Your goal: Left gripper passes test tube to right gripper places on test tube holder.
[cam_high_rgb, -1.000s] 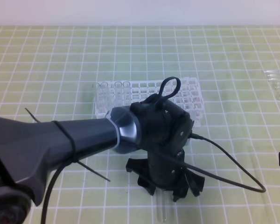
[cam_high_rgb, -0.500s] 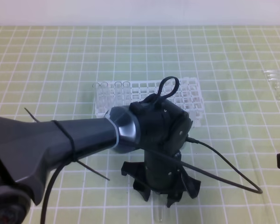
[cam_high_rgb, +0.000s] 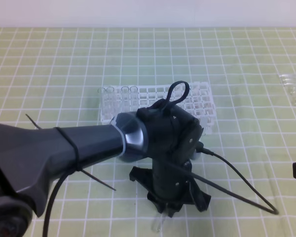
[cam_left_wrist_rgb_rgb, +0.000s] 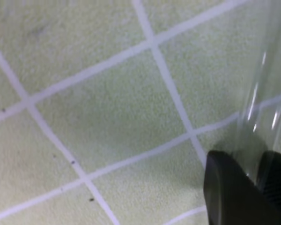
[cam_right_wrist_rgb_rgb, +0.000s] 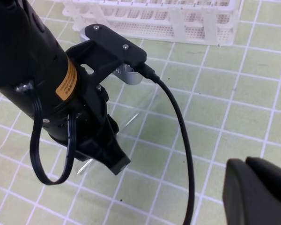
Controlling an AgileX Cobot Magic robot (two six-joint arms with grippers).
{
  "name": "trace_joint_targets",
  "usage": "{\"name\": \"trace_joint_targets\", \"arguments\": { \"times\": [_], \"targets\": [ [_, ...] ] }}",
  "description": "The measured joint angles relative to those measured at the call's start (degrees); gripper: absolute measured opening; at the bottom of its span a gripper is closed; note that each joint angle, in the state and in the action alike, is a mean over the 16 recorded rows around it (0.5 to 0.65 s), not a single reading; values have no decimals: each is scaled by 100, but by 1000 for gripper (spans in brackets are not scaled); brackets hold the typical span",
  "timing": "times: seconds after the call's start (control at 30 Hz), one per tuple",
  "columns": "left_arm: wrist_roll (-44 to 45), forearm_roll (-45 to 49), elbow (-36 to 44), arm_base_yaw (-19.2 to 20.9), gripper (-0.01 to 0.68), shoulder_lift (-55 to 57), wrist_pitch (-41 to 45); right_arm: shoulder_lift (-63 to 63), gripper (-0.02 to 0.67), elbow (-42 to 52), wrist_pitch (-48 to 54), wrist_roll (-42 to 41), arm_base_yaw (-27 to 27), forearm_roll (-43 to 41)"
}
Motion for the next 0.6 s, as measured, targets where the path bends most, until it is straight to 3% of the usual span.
{"name": "trace_joint_targets", "arguments": {
  "times": [0.3, 0.6],
  "targets": [
    [495, 112, 3, -2, 73, -12, 89, 0, -15, 0, 0, 0, 0, 0],
    [719, 189, 18, -4, 54, -223, 141, 0, -15, 0, 0, 0, 0, -7]
  ]
}}
